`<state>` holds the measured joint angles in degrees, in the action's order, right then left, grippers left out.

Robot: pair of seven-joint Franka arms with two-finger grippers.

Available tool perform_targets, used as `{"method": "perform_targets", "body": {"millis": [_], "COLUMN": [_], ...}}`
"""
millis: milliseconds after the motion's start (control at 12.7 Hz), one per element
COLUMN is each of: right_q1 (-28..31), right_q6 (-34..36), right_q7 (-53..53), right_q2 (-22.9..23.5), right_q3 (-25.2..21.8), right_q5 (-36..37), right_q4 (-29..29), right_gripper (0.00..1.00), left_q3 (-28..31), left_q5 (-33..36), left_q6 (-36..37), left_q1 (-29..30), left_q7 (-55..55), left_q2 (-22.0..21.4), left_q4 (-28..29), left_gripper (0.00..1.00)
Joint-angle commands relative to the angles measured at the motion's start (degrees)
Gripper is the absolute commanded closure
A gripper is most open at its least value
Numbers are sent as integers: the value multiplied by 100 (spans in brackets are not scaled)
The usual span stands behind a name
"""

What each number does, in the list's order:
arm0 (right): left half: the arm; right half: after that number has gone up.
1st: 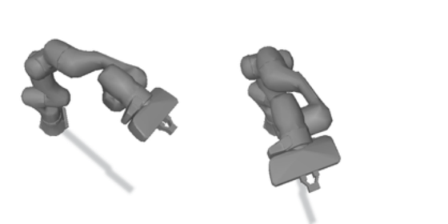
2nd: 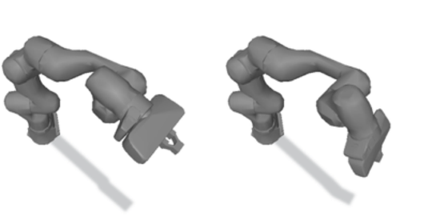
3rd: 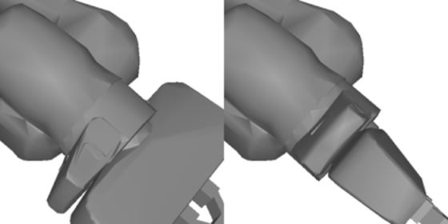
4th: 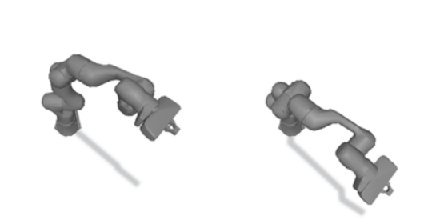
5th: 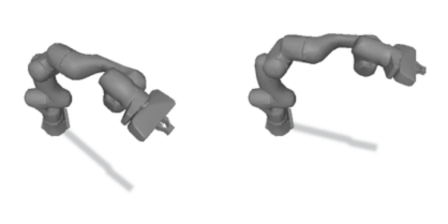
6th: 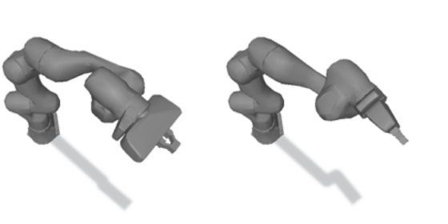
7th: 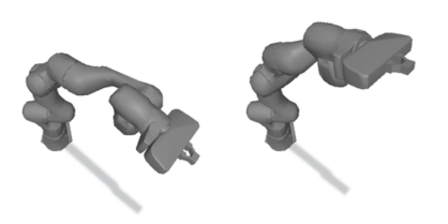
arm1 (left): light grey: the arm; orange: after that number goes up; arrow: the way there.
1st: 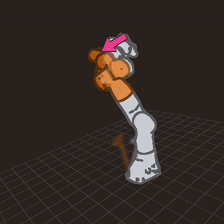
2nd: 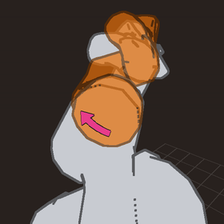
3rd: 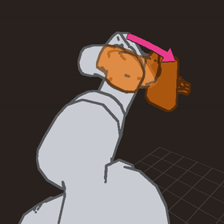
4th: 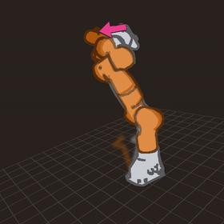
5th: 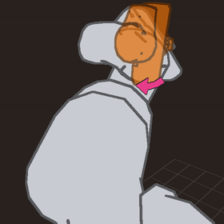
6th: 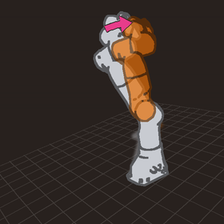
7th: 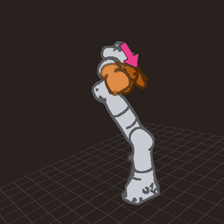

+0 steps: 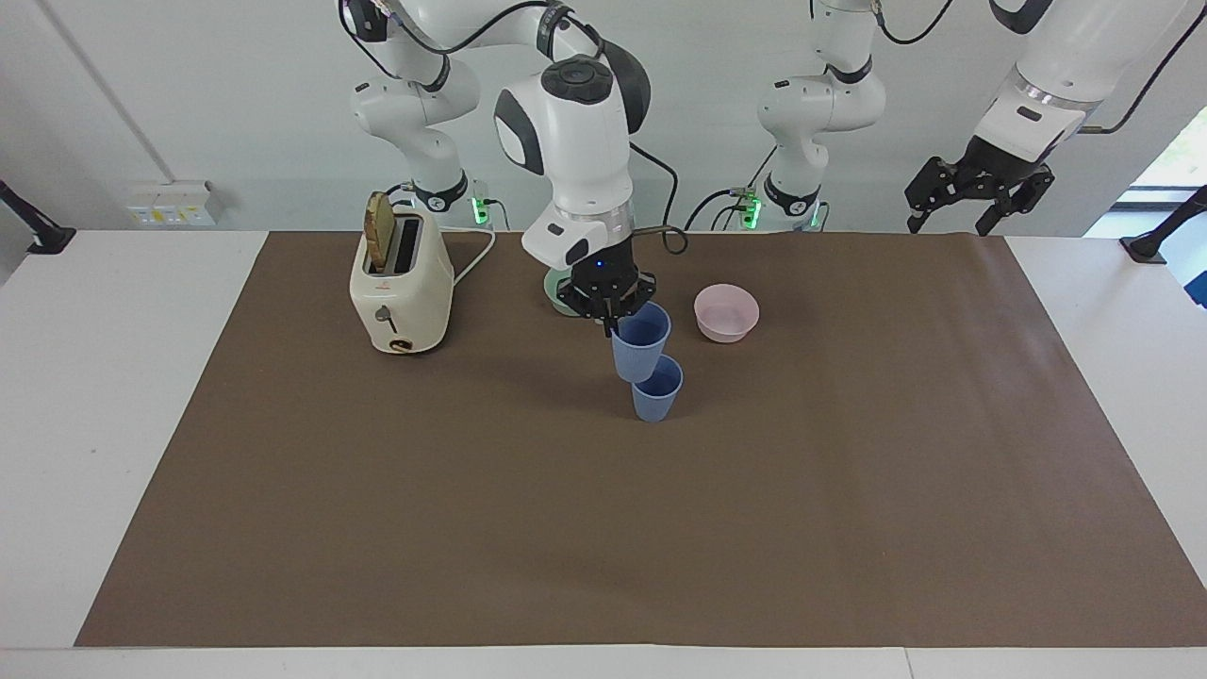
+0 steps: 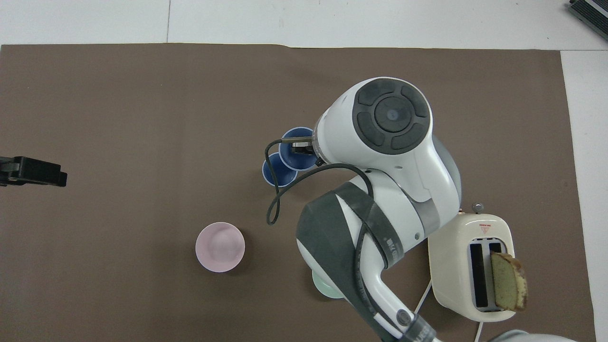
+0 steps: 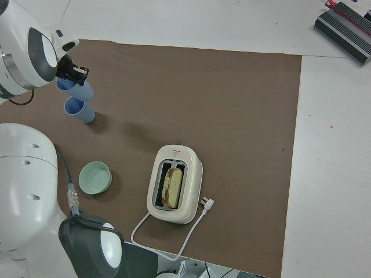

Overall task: Stack blue cups with both arms
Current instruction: 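Carry the held cup over the center cup and lower it inside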

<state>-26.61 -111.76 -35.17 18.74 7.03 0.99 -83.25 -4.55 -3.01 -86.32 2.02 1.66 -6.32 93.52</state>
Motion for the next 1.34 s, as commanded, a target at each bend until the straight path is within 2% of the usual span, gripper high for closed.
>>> {"method": "perform_targets", "body": {"millis": [0,786,1258], "right_q1": [-63,-55,-46], "right_q6": [-83,-100,-793], "right_q7": [-121,203,257], "right_q2": [235,244,253], "right_q3": [0,18,18], "right_q5": [-46,-301,-468], "right_q4": [177,-218,-657], "right_gripper": [100,100,100], "left_q3": [-11,-11,-11], "left_q5": [-51,-51,-51], "left_q6": [19,28,27], "left_q1": [35,35,44], "left_q7": [-51,-51,-51], "left_q2": [-18,-18,-18], "left_q4": [-36,-36,-36], "left_gripper": [0,0,0]}}
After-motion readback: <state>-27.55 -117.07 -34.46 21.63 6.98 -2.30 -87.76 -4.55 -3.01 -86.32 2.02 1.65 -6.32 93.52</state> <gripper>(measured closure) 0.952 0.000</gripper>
